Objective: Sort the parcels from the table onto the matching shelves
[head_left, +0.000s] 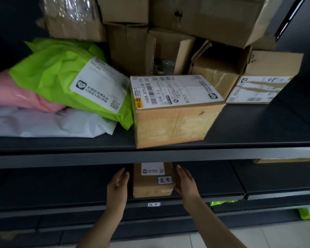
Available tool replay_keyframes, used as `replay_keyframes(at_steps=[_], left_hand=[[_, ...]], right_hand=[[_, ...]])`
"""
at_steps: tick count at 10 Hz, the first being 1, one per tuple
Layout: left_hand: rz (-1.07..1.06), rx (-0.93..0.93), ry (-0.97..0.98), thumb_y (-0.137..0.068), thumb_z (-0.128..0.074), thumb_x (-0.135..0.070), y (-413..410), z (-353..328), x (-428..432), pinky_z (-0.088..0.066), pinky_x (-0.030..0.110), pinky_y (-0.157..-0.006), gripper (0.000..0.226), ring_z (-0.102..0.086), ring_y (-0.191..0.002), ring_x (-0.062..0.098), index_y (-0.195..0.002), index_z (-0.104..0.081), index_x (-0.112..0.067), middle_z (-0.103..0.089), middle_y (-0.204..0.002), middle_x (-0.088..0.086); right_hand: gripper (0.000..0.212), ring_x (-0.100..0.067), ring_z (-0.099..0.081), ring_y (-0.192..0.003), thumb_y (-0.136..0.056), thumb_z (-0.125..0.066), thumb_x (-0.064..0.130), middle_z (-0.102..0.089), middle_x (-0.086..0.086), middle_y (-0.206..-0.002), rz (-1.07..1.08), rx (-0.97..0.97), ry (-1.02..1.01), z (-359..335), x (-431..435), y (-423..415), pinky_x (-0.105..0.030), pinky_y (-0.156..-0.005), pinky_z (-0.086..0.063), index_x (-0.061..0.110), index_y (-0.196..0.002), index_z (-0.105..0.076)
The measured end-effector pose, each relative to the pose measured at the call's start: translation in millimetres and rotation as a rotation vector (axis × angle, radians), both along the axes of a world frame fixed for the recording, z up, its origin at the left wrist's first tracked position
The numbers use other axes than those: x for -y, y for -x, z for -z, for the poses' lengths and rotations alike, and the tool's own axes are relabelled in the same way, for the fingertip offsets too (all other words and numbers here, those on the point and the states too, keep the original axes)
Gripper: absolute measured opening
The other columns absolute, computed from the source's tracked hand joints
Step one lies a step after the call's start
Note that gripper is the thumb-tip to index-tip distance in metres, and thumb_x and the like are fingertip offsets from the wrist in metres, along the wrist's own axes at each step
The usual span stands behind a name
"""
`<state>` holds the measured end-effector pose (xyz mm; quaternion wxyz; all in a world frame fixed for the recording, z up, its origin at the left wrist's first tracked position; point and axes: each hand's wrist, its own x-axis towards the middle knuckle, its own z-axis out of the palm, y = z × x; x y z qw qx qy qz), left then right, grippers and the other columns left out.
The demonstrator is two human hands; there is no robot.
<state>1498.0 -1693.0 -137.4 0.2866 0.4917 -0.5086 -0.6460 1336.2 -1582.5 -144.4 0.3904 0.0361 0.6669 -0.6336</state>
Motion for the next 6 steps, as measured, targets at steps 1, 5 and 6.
replay_keyframes(at_steps=[1, 5, 6], left_hand=[[-0.001, -0.031, -0.088, -0.095, -0.05, -0.018, -15.5, 3.2, -5.8, -0.042, 0.04, -0.098, 0.032, -0.052, -0.115, 0.023, -0.127, -0.054, -0.017, -0.058, -0.11, -0.003], [0.358, -0.08, 0.138, -0.094, -0.049, -0.021, -60.8, -27.8, -51.6, -0.044, 0.026, -0.096, 0.029, -0.055, -0.114, 0.007, -0.122, -0.053, -0.027, -0.06, -0.123, -0.004], [0.327, -0.147, 0.222, -0.094, -0.049, -0.02, -74.2, -49.2, -75.7, -0.044, 0.019, -0.091, 0.03, -0.056, -0.113, 0.004, -0.124, -0.053, -0.026, -0.061, -0.121, -0.007]], right_hand=[[0.036, -0.02, -0.063, -0.098, -0.095, -0.054, 0.03, -0.064, -0.007, -0.116, 0.046, 0.033, -0.004, 2.8, -18.4, -6.9, -0.037, -0.086, -0.044, 0.014, -0.127, -0.054], [0.028, -0.021, -0.059, -0.115, -0.094, -0.055, 0.026, -0.065, -0.007, -0.122, 0.084, -0.154, 0.167, -38.3, -61.9, -62.9, -0.033, -0.087, -0.046, 0.018, -0.12, -0.061], [0.031, -0.022, -0.06, -0.116, -0.093, -0.056, 0.026, -0.066, -0.007, -0.122, 0.077, -0.191, 0.234, -50.6, -82.8, -75.7, -0.035, -0.09, -0.047, 0.017, -0.122, -0.062]])
